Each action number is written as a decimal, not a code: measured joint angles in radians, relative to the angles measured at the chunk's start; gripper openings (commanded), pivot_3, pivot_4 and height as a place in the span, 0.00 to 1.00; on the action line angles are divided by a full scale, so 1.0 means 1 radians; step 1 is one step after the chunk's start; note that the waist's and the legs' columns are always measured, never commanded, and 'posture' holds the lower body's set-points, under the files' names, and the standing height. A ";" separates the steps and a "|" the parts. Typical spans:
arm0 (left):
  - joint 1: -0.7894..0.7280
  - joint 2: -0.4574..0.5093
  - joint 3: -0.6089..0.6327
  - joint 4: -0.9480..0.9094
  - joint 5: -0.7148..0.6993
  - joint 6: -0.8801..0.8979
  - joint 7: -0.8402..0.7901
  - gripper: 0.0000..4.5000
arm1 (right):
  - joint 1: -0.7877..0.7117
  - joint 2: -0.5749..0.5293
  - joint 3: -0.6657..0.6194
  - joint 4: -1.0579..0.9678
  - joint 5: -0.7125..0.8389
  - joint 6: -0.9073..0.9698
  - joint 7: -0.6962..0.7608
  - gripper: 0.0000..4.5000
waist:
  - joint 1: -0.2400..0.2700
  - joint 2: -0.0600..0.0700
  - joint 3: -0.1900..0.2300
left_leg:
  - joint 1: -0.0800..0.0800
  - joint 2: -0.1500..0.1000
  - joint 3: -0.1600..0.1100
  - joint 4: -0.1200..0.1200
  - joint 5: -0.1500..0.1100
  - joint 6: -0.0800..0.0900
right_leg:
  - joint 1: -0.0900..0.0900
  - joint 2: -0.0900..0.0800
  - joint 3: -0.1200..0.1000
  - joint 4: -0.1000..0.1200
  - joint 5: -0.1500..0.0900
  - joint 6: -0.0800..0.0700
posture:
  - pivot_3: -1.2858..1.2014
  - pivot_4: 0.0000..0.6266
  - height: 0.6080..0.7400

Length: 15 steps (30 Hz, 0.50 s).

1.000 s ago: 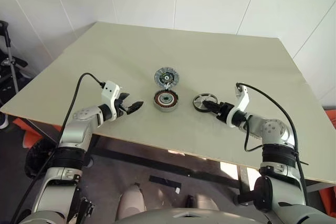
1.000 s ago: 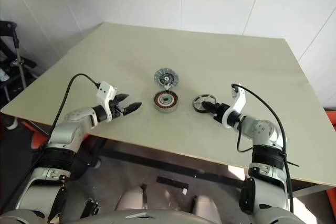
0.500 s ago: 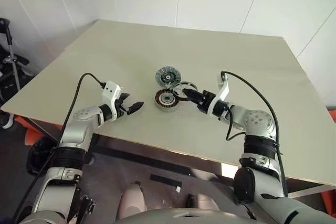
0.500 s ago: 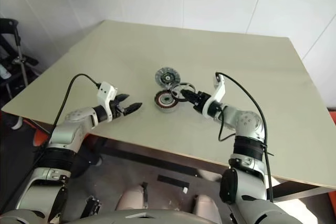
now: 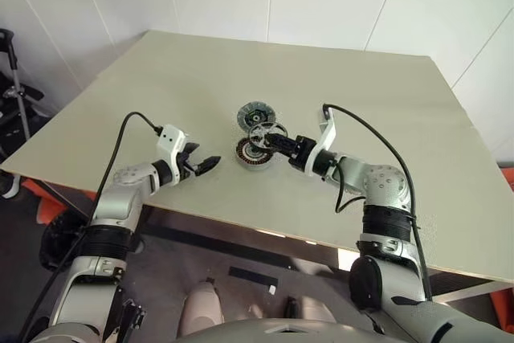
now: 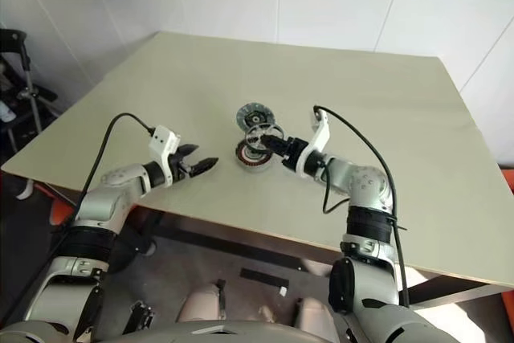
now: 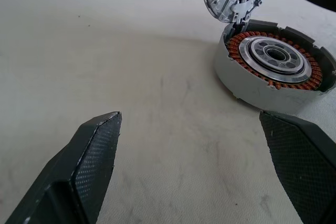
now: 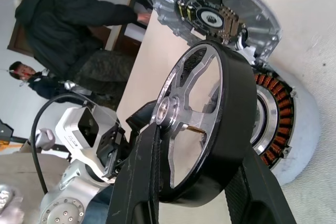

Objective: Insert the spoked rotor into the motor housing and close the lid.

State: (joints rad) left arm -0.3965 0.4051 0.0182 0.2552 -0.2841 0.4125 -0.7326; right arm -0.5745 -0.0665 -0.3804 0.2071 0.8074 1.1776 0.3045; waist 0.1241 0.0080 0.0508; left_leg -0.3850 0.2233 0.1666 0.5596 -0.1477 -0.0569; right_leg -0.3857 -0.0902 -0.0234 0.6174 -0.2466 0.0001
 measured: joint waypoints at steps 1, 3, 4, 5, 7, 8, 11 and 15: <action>0.000 0.000 0.000 0.000 0.000 0.001 0.000 0.99 | -0.003 0.000 0.007 0.020 -0.010 -0.014 0.003 0.31 | 0.001 0.000 0.000 | 0.000 0.000 0.000 0.000 0.000 0.000 | 0.000 0.000 0.000 0.000 0.000 0.000 | 0.52 0.00 1.00; 0.000 0.001 0.000 0.000 0.000 0.001 0.000 0.99 | -0.006 0.000 0.019 0.044 -0.020 -0.033 0.006 0.31 | 0.002 0.000 0.000 | 0.000 0.000 0.000 0.000 0.000 0.000 | 0.000 0.000 0.000 0.000 0.000 0.000 | 0.52 0.00 1.00; 0.000 0.001 0.000 0.000 0.000 0.002 0.000 0.99 | -0.011 0.001 0.023 0.056 -0.022 -0.039 0.008 0.31 | 0.001 0.000 0.000 | 0.000 0.000 0.000 0.000 0.000 0.000 | 0.000 0.000 0.000 0.000 0.000 0.000 | 0.52 0.00 1.00; 0.000 0.001 0.000 0.000 0.000 0.002 0.000 0.99 | -0.014 0.002 0.029 0.058 -0.023 -0.046 0.011 0.31 | 0.001 0.000 0.000 | 0.000 0.000 0.000 0.000 0.000 0.000 | 0.000 0.000 0.000 0.000 0.000 0.000 | 0.52 0.00 1.00; 0.000 0.001 0.000 -0.001 0.000 0.002 0.001 0.99 | -0.028 0.007 0.040 0.069 -0.025 -0.061 0.021 0.31 | 0.000 0.000 0.000 | 0.000 0.000 0.000 0.000 0.000 0.000 | 0.000 0.000 0.000 0.000 0.000 0.000 | 0.52 0.00 1.00; 0.000 0.001 0.000 -0.001 0.000 0.002 0.001 0.99 | -0.037 0.009 0.047 0.079 -0.029 -0.072 0.025 0.31 | 0.000 0.000 0.000 | 0.000 0.000 0.000 0.000 0.000 0.000 | 0.000 0.000 0.000 0.001 0.000 0.000 | 0.52 0.00 1.00; 0.000 0.002 0.000 -0.002 0.000 0.002 0.001 0.99 | -0.045 0.013 0.068 0.113 -0.047 -0.103 0.039 0.31 | 0.000 0.000 0.000 | 0.000 0.000 0.000 0.000 0.000 0.000 | 0.000 0.000 0.000 0.001 0.000 0.000 | 0.52 0.00 1.00; 0.000 0.002 0.000 -0.002 0.000 0.002 0.006 0.99 | -0.057 0.026 0.082 0.169 -0.065 -0.135 0.044 0.31 | 0.000 0.000 0.000 | 0.000 0.000 0.000 0.000 0.000 0.000 | 0.000 0.000 0.000 0.001 0.000 0.000 | 0.52 0.00 1.00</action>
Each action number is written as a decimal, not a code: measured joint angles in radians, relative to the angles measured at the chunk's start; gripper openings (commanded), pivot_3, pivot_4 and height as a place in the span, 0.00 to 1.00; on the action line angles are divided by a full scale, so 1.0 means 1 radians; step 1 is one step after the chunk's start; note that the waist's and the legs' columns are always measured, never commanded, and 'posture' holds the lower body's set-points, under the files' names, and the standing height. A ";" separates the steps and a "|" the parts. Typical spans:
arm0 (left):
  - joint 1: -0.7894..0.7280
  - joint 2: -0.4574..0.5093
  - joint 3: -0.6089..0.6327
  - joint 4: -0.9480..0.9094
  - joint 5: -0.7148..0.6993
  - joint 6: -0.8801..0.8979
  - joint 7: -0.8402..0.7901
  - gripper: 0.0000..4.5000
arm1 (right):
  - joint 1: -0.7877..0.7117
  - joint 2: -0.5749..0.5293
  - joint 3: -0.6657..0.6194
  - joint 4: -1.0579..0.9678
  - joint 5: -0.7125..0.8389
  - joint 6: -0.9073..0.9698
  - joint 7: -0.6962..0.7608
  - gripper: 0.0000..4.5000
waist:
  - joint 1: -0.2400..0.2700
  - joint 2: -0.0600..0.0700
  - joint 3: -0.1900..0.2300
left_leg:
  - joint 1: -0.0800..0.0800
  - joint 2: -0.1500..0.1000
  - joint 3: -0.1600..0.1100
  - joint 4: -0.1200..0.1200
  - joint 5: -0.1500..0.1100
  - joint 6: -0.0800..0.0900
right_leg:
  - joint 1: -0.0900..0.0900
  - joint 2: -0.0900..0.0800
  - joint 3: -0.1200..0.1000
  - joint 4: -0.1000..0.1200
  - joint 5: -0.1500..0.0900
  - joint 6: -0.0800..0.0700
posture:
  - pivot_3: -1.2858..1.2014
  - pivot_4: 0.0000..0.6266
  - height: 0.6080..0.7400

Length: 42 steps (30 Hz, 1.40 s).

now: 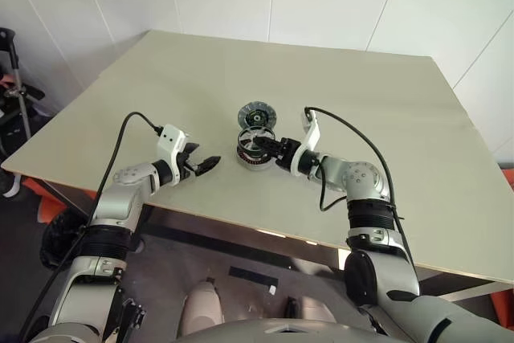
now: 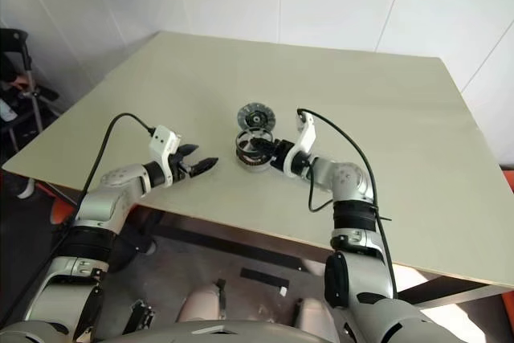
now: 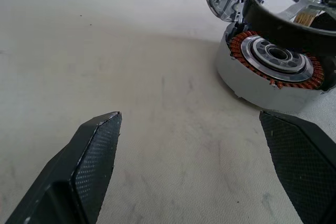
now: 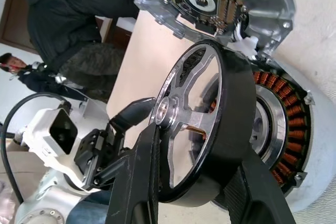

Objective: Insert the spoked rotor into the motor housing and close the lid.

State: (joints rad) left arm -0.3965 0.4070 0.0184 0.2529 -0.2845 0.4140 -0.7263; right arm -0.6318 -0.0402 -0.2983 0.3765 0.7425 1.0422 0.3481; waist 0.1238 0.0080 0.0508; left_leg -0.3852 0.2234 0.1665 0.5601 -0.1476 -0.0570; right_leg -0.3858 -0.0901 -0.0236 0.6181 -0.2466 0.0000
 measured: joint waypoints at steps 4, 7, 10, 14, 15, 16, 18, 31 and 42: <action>0.003 0.002 0.000 -0.005 0.000 0.000 0.002 0.99 | -0.009 0.014 0.020 0.003 -0.004 -0.015 0.009 0.31 | 0.000 0.000 0.000 | 0.000 0.000 0.000 0.000 0.000 0.000 | 0.000 0.000 0.000 0.000 0.000 0.000 | 0.52 0.00 1.00; 0.007 0.004 0.000 -0.014 0.000 0.000 0.005 0.99 | -0.011 0.010 0.038 0.025 -0.022 -0.037 0.023 0.31 | 0.001 0.000 0.000 | 0.000 0.000 0.000 0.000 0.000 0.000 | 0.000 0.000 0.000 0.000 0.000 0.000 | 0.52 0.00 1.00; 0.008 0.005 0.000 -0.019 0.000 0.000 0.010 0.99 | -0.012 0.004 0.045 0.048 -0.038 -0.050 0.032 0.31 | 0.001 0.000 0.000 | 0.000 0.000 0.000 0.001 0.000 0.000 | 0.000 0.000 0.000 0.000 0.000 0.000 | 0.52 0.00 1.00; 0.008 0.005 0.000 -0.020 0.000 0.000 0.010 0.99 | -0.013 -0.004 0.056 0.064 -0.061 -0.078 0.048 0.31 | 0.000 0.000 0.000 | 0.000 0.000 0.000 0.001 0.000 0.000 | 0.000 0.000 0.000 0.001 0.000 0.000 | 0.52 0.00 1.00; 0.008 0.005 0.000 -0.020 0.000 0.000 0.010 0.99 | -0.013 -0.006 0.057 0.073 -0.066 -0.087 0.054 0.31 | 0.000 0.000 0.000 | 0.000 0.000 0.000 0.001 0.000 0.000 | 0.000 0.000 0.000 0.001 0.000 0.000 | 0.52 0.00 1.00; 0.008 0.005 0.000 -0.020 0.000 0.000 0.010 0.99 | -0.017 -0.006 0.057 0.084 -0.073 -0.099 0.061 0.31 | 0.000 0.000 0.000 | 0.000 0.000 0.000 0.001 0.000 0.000 | 0.000 0.000 0.000 0.001 0.000 0.000 | 0.52 0.00 1.00; 0.008 0.006 0.000 -0.020 0.000 0.000 0.010 0.99 | -0.020 -0.008 0.057 0.090 -0.078 -0.110 0.065 0.31 | 0.001 0.000 0.000 | 0.000 0.000 0.000 0.001 0.000 0.000 | 0.000 0.000 0.000 0.002 0.000 0.000 | 0.52 0.00 1.00; 0.008 0.006 0.000 -0.020 0.000 -0.001 0.011 0.99 | -0.026 -0.009 0.056 0.105 -0.088 -0.123 0.074 0.31 | 0.001 0.000 0.000 | 0.001 0.000 -0.001 0.002 0.001 -0.001 | 0.001 0.000 0.000 0.004 0.000 0.000 | 0.52 0.00 1.00; 0.008 0.006 0.000 -0.020 0.000 -0.001 0.011 0.99 | -0.015 -0.010 0.056 0.074 -0.089 -0.109 0.063 0.31 | 0.000 0.000 0.000 | 0.001 0.000 -0.001 0.002 0.001 -0.001 | 0.000 0.000 0.000 0.004 0.000 0.000 | 0.52 0.00 1.00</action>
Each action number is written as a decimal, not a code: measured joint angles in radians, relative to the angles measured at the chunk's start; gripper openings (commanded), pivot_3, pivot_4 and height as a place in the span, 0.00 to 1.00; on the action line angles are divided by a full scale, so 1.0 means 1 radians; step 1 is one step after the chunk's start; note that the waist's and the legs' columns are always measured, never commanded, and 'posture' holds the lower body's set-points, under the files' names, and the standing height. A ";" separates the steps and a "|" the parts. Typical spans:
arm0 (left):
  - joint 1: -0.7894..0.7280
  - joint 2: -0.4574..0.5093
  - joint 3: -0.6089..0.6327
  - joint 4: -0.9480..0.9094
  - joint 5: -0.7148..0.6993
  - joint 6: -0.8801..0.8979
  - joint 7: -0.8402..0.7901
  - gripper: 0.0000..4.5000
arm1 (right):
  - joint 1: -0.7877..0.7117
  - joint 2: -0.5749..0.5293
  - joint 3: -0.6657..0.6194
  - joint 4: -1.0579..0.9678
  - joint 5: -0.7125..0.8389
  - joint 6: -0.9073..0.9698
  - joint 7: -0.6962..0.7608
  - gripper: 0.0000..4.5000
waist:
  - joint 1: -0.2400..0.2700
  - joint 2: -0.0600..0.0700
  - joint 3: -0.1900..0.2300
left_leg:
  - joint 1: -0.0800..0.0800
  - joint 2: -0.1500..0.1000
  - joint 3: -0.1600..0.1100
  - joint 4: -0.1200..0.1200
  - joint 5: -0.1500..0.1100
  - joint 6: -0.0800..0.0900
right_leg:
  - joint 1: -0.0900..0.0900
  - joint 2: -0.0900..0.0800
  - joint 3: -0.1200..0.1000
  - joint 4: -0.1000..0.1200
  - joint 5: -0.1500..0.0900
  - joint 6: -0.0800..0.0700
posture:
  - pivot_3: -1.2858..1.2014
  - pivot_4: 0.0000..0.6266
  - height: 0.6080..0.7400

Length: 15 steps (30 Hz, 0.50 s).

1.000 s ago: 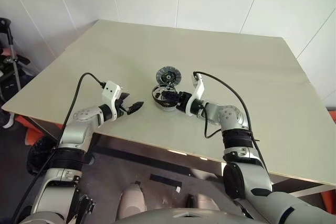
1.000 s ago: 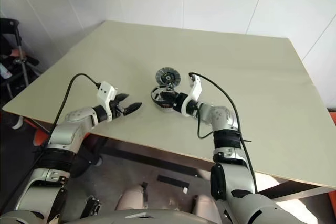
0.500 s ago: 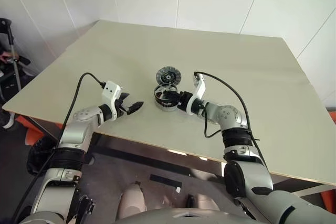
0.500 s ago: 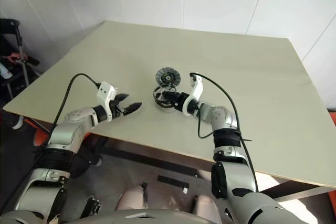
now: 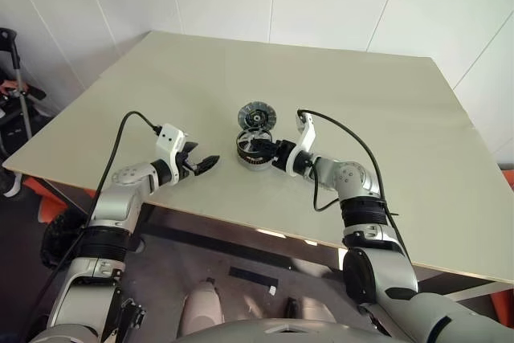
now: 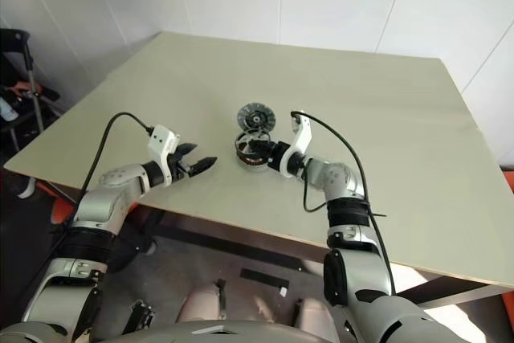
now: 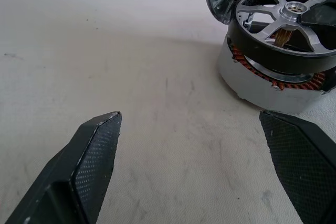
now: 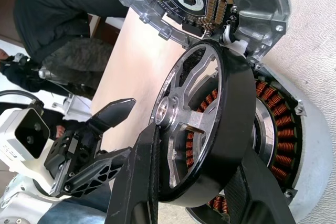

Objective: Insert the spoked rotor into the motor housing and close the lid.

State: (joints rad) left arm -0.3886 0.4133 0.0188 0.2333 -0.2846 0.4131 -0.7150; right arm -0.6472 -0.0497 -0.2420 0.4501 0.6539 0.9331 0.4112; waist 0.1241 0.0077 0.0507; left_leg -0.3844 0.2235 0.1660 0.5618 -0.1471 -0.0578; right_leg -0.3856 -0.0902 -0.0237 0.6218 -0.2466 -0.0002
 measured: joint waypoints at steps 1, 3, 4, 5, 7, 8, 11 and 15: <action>0.000 0.000 0.000 0.000 0.000 0.000 0.000 0.99 | 0.001 0.000 0.000 -0.003 0.000 0.002 -0.001 0.31 | 0.000 0.000 0.000 | 0.000 0.000 0.000 0.000 0.000 0.000 | 0.000 0.000 0.000 0.000 0.000 0.000 | 0.52 0.00 1.00; 0.000 0.000 0.000 0.000 0.000 0.000 0.000 0.99 | 0.006 0.001 0.000 -0.013 0.000 0.005 -0.002 0.31 | 0.000 0.000 0.000 | 0.000 0.000 0.000 0.000 0.000 0.000 | 0.000 0.000 0.000 0.000 0.000 0.000 | 0.52 0.00 1.00; 0.000 0.000 0.000 0.000 0.000 0.000 0.000 0.99 | 0.007 0.001 0.000 -0.015 0.000 0.005 -0.002 0.31 | 0.000 0.000 0.000 | 0.000 0.000 0.000 0.000 0.000 0.000 | 0.000 0.000 0.000 0.000 0.000 0.000 | 0.52 0.00 1.00; 0.000 0.000 0.000 0.000 0.000 0.000 0.000 0.99 | 0.008 0.002 0.000 -0.016 0.000 0.005 -0.003 0.31 | 0.000 0.000 0.000 | 0.000 0.000 0.000 0.000 0.000 0.000 | 0.000 0.000 0.000 0.000 0.000 0.000 | 0.52 0.00 1.00; 0.000 0.000 0.000 0.000 0.000 0.000 0.000 0.99 | 0.016 0.002 0.001 -0.028 0.000 0.005 -0.002 0.31 | 0.000 0.000 0.000 | 0.000 0.000 0.000 0.000 0.000 0.000 | 0.000 0.000 0.000 0.000 0.000 0.000 | 0.52 0.00 1.00; 0.001 0.000 0.000 0.000 0.000 0.000 0.000 0.99 | 0.019 0.002 0.001 -0.032 0.000 0.005 -0.002 0.31 | 0.000 0.000 0.000 | 0.000 0.000 0.000 0.000 0.000 0.000 | 0.000 0.000 0.000 0.000 0.000 0.000 | 0.52 0.00 1.00; 0.004 0.002 0.000 0.000 0.000 0.000 0.000 0.99 | 0.024 0.003 0.001 -0.038 0.000 0.005 -0.002 0.31 | 0.000 0.000 0.000 | 0.000 0.000 0.000 0.000 0.000 0.000 | 0.000 0.000 0.000 0.000 0.000 0.000 | 0.52 0.00 1.00; 0.005 0.002 0.000 0.000 0.000 -0.001 0.000 0.99 | 0.025 0.004 0.001 -0.041 0.000 0.006 -0.003 0.31 | 0.000 0.000 0.000 | 0.000 0.000 0.000 0.000 0.000 0.000 | 0.000 0.000 0.000 0.000 0.000 0.000 | 0.52 0.00 1.00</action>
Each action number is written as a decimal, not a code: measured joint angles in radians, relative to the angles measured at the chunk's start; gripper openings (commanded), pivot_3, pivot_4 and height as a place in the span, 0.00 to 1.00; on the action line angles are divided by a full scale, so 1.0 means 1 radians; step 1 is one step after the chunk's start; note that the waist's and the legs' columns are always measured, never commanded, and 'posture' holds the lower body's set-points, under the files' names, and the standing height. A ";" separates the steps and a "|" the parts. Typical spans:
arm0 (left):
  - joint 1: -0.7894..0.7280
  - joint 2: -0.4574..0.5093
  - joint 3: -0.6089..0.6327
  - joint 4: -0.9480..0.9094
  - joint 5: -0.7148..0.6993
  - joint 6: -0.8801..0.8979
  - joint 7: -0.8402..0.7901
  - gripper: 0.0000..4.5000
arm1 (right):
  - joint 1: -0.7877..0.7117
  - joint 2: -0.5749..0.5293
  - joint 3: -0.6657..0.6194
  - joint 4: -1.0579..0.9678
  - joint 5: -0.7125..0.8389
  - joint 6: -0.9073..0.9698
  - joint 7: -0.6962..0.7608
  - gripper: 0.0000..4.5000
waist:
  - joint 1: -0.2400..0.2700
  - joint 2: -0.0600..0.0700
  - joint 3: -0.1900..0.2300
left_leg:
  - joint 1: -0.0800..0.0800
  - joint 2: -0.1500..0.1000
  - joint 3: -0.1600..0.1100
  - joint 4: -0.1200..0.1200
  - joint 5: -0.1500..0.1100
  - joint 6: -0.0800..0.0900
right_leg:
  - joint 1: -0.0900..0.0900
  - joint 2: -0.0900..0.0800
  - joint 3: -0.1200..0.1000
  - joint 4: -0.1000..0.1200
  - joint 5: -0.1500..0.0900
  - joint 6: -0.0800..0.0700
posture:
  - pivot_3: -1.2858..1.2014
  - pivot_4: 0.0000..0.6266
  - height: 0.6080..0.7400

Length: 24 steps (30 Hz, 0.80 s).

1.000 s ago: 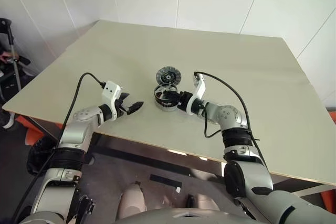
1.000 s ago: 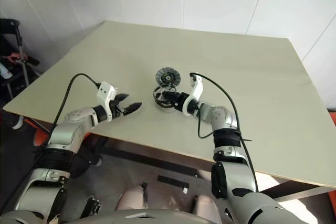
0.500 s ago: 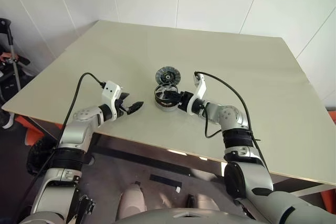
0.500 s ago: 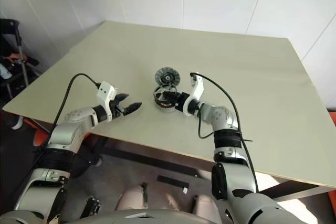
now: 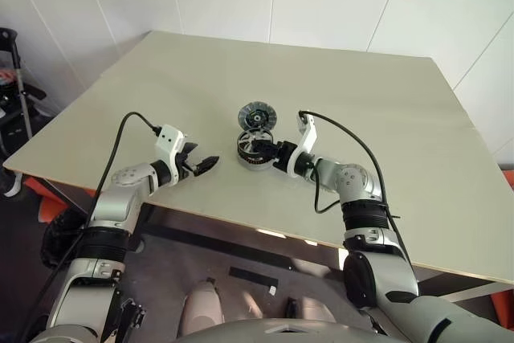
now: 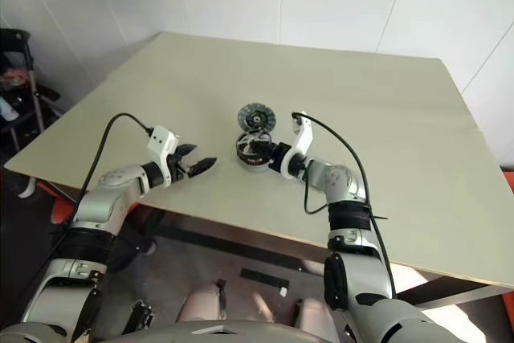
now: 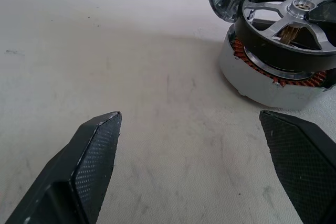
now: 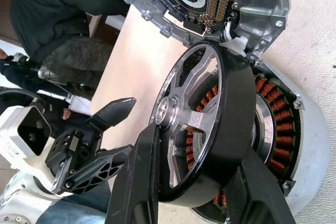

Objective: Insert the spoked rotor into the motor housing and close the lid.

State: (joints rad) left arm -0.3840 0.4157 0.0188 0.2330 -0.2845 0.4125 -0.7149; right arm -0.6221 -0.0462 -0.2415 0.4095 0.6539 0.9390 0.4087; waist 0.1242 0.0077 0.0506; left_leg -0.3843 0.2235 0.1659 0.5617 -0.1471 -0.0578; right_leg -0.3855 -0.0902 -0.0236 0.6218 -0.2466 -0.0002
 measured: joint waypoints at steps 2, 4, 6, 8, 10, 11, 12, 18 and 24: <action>0.000 0.000 0.000 0.000 0.000 -0.001 0.000 0.99 | 0.001 0.001 0.000 0.000 0.000 0.000 0.002 0.39 | 0.000 0.000 0.000 | 0.000 0.000 0.000 0.000 0.000 0.000 | 0.000 0.000 0.000 0.000 0.000 0.000 | 0.52 0.00 1.00; 0.000 0.000 0.000 0.000 0.000 -0.001 0.000 0.99 | 0.001 0.002 0.000 -0.002 0.003 0.000 0.005 0.52 | 0.000 0.000 0.000 | 0.000 0.000 0.000 0.000 0.000 0.000 | 0.000 0.000 0.000 0.000 0.000 0.000 | 0.52 0.00 1.00; 0.000 0.000 0.000 0.000 0.000 -0.001 0.000 0.99 | 0.001 0.005 0.000 -0.012 0.008 0.001 0.009 0.65 | 0.000 0.000 0.000 | 0.000 0.000 0.000 0.000 0.000 0.000 | 0.000 0.000 0.000 0.000 0.000 0.000 | 0.52 0.00 1.00; 0.000 0.000 0.000 0.000 0.000 -0.001 0.000 0.99 | 0.000 0.007 0.000 -0.019 0.013 0.001 0.011 0.73 | 0.000 0.000 0.000 | 0.001 0.000 0.000 0.000 0.000 0.000 | 0.001 0.000 0.000 0.000 0.000 0.000 | 0.52 0.00 1.00; 0.000 0.000 0.000 0.000 0.000 -0.001 0.000 0.99 | 0.000 0.007 0.000 -0.020 0.012 0.000 0.008 0.73 | 0.001 0.000 0.000 | 0.002 0.000 0.000 0.000 0.000 0.000 | 0.002 0.000 0.000 0.000 0.000 0.000 | 0.52 0.00 1.00; 0.000 0.000 0.000 0.000 0.000 -0.001 0.000 0.99 | 0.000 0.007 0.000 -0.020 0.011 -0.001 0.006 0.73 | 0.001 0.000 0.000 | 0.001 0.000 0.000 0.000 0.000 0.000 | 0.002 0.000 0.000 0.000 0.000 0.000 | 0.52 0.00 1.00; 0.000 0.001 0.000 0.000 0.000 -0.001 0.001 0.99 | 0.000 0.007 0.001 -0.020 0.011 -0.002 0.004 0.73 | 0.001 0.000 0.000 | 0.001 0.000 0.000 0.000 0.000 -0.001 | 0.002 0.000 0.000 0.000 0.000 0.000 | 0.52 0.00 1.00; 0.000 0.001 0.000 0.000 0.000 -0.001 0.000 0.99 | 0.000 0.006 0.003 -0.020 0.012 -0.001 0.004 0.73 | 0.000 0.000 0.000 | 0.001 0.000 0.000 0.000 0.000 -0.001 | 0.001 0.000 0.000 0.000 0.000 0.000 | 0.52 0.00 1.00; 0.000 0.001 0.000 0.000 0.000 -0.001 0.000 0.99 | 0.000 0.004 0.008 -0.022 0.012 -0.002 0.004 0.73 | 0.001 0.000 0.000 | 0.001 0.000 0.000 0.000 0.000 -0.001 | 0.001 0.000 0.000 0.000 0.000 0.000 | 0.52 0.00 1.00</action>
State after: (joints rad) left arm -0.3840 0.4166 0.0189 0.2330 -0.2845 0.4111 -0.7146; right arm -0.6222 -0.0422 -0.2334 0.3872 0.6657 0.9374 0.4127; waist 0.1248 0.0074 0.0504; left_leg -0.3829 0.2234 0.1658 0.5618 -0.1467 -0.0584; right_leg -0.3841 -0.0903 -0.0236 0.6221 -0.2466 -0.0002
